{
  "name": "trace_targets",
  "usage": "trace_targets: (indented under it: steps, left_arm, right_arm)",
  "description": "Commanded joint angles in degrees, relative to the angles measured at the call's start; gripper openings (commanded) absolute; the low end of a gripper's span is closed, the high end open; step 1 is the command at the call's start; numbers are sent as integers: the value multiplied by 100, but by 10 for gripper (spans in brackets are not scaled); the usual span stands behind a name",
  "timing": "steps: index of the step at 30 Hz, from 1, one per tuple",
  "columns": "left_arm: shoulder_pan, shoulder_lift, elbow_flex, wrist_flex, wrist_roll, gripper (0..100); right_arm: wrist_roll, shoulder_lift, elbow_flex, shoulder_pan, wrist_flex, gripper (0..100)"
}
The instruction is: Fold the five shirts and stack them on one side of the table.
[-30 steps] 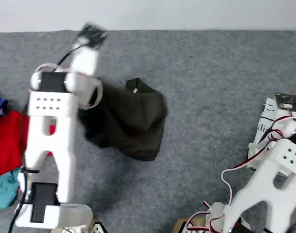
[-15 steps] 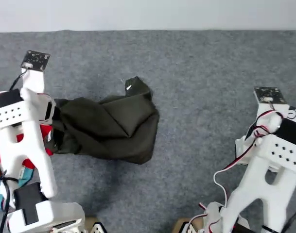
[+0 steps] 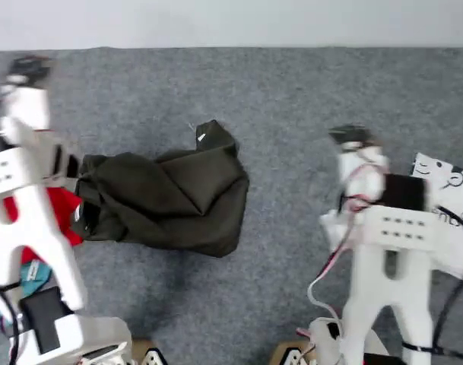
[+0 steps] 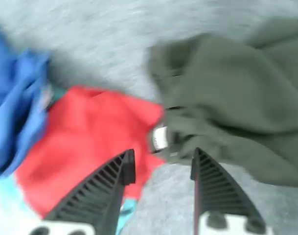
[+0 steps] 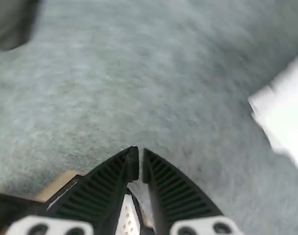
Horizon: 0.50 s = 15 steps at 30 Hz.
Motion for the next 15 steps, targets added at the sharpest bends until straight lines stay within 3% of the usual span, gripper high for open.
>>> trace_targets:
  steps: [1, 7, 15]
  left_arm:
    - [-1081, -26, -163, 70, -79, 192]
    - [-2207, -35, 497, -360, -598, 192]
    - [-2945, -35, 655, -369, -747, 192]
  right_arm:
    - [-44, 303, -123, -919, -268, 124]
    - [-202, 1569, -677, -2114, -910, 155]
    - [-229, 3679, -2400, -3565, -892, 156]
